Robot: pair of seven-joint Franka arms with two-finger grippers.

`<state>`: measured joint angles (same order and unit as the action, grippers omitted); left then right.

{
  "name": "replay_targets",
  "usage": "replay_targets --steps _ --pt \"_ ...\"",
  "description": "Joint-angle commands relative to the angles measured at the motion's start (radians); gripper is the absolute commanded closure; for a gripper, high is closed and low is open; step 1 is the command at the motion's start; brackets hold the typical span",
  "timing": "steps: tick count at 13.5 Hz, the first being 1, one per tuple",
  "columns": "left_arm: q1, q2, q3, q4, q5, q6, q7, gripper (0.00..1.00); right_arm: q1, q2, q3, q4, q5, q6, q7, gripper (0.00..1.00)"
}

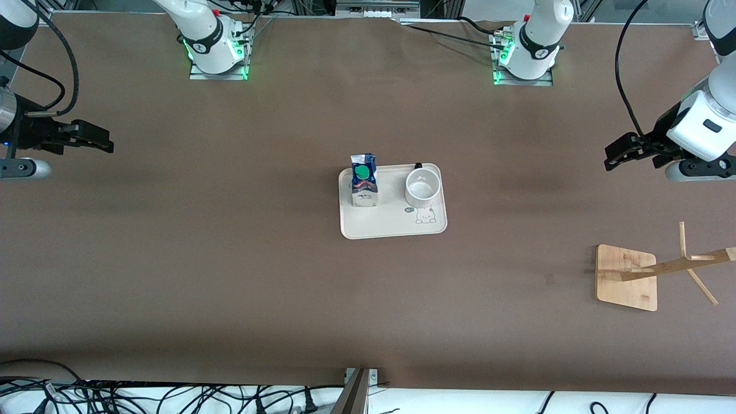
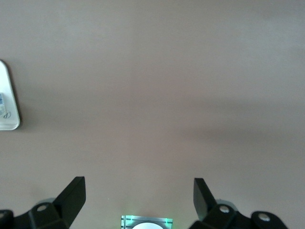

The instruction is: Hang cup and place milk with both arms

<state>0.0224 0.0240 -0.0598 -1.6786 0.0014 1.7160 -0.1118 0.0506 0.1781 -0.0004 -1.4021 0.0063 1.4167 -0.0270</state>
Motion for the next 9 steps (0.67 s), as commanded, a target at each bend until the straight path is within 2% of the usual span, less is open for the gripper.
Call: replay_targets --steps 1,3,4,6,9 --pt "0.001 0.013 -0.002 0.025 0.009 -0.015 -0.006 0.0 0.112 0.03 -0.003 0.012 0.009 0.019 0.001 0.0" --pt "0.001 0.013 -0.002 0.025 0.009 -0.015 -0.006 0.0 0.187 0.056 -0.003 0.011 0.044 0.072 0.005 0.0" --pt "0.001 0.013 -0.002 0.025 0.009 -0.015 -0.006 0.0 0.23 0.07 -0.003 0.011 0.072 0.108 0.074 0.0" --pt "0.002 0.014 -0.002 0.023 0.009 -0.015 -0.006 0.0 0.307 0.113 -0.003 0.014 0.119 0.171 0.343 0.0" --pt "0.005 0.014 -0.002 0.023 0.009 -0.015 -0.006 0.0 0.383 0.161 -0.004 0.009 0.127 0.229 0.427 0.0"
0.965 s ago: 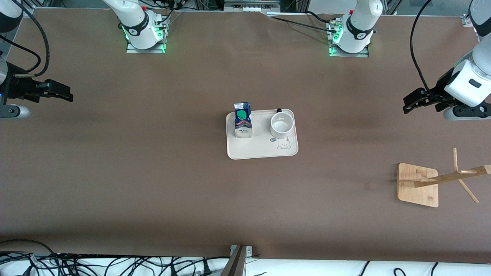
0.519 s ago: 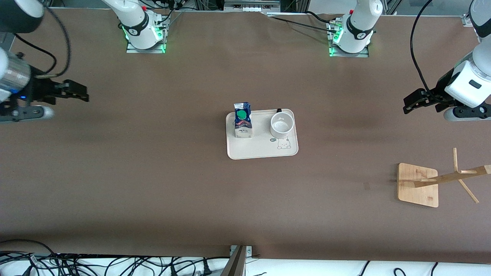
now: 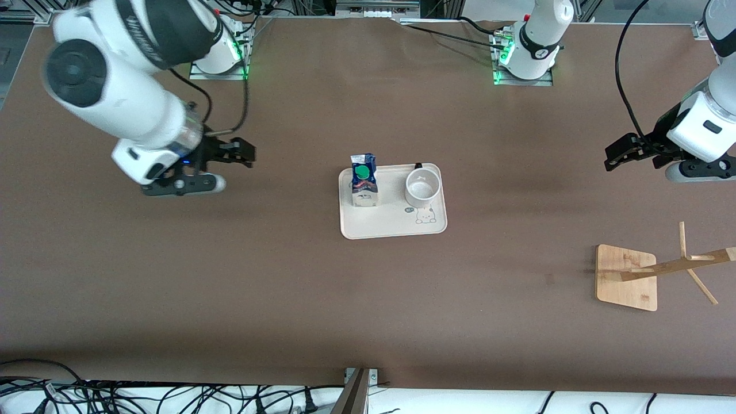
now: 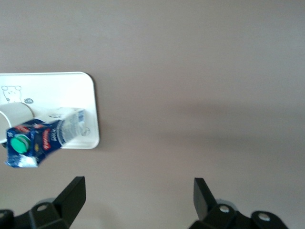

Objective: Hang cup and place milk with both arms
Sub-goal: 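Move the right gripper down to the blue milk carton on the tray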

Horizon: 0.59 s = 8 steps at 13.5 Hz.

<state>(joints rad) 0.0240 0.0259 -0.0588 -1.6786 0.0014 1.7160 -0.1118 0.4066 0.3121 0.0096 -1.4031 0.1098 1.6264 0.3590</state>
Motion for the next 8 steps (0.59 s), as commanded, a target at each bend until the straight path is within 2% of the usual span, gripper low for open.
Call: replay_targets --steps 1,4,8 --pt "0.002 0.012 -0.003 0.023 0.009 -0.015 -0.006 0.0 0.026 0.036 -0.013 0.01 0.025 0.02 0.031 0.0" --pt "0.004 0.011 -0.003 0.022 0.009 -0.016 -0.006 0.0 0.092 0.073 -0.011 0.01 0.024 0.042 0.046 0.0" --pt "0.005 0.017 -0.003 0.022 0.009 -0.015 -0.006 0.0 0.181 0.145 -0.008 0.01 0.028 0.212 0.154 0.0"
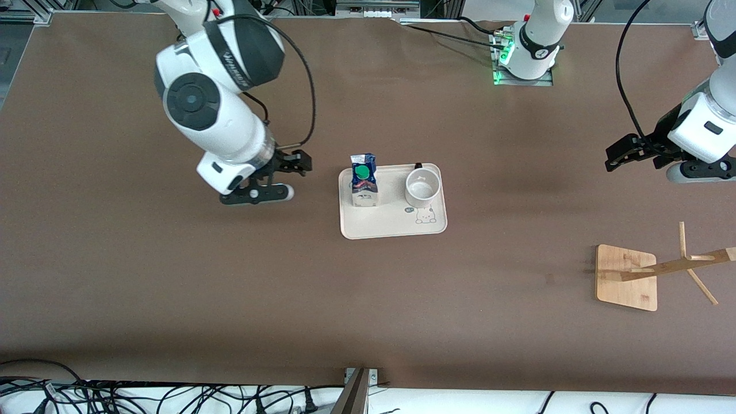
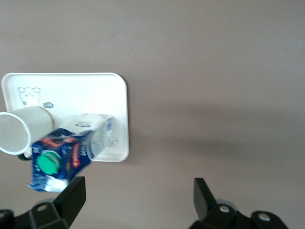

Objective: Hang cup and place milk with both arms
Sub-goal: 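Move the right gripper down to the blue milk carton on the tray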

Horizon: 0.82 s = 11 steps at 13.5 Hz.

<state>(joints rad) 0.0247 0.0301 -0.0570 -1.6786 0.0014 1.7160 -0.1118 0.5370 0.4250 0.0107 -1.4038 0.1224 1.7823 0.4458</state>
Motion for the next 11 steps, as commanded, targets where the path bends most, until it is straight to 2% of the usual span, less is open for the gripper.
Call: replay_targets --steps 1,5,11 --pt "0.004 0.013 -0.004 0.022 0.009 -0.015 -0.006 0.0 0.07 0.049 -0.009 0.011 0.016 0.089 0.111 0.0" --pt "0.006 0.014 -0.004 0.025 0.009 -0.013 -0.006 0.0 0.153 0.115 -0.009 0.011 0.013 0.195 0.258 0.0" --pt "0.003 0.019 -0.004 0.039 0.011 0.004 -0.005 0.0 0.213 0.159 -0.011 0.013 0.003 0.232 0.263 0.0"
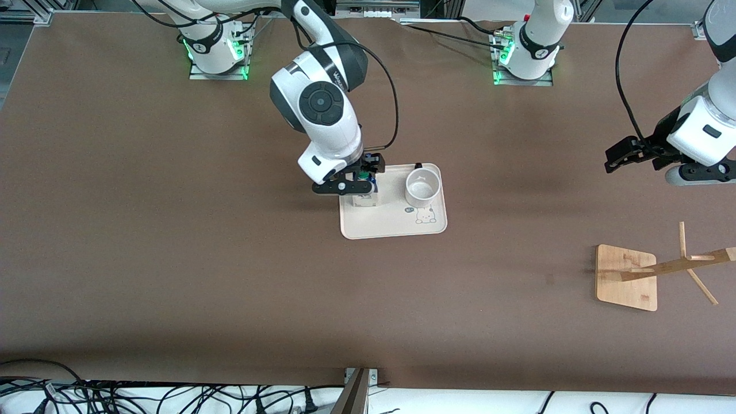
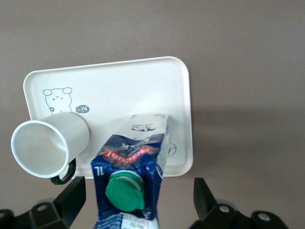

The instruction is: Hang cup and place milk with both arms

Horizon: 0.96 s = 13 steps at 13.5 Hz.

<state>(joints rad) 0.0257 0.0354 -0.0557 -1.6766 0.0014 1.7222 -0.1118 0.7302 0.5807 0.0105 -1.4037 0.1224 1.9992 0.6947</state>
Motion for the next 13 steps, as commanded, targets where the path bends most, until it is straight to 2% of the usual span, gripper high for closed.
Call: replay_targets --steps 1,13 --pt "0.002 0.015 -0.006 0.037 0.011 -0.003 -0.005 0.0 0.021 0.005 -0.011 0.012 0.003 0.015 0.014 0.0" --pt "0.003 0.012 -0.009 0.037 0.009 -0.013 -0.003 0.0 0.024 0.014 -0.011 -0.017 -0.001 0.003 -0.003 0.0"
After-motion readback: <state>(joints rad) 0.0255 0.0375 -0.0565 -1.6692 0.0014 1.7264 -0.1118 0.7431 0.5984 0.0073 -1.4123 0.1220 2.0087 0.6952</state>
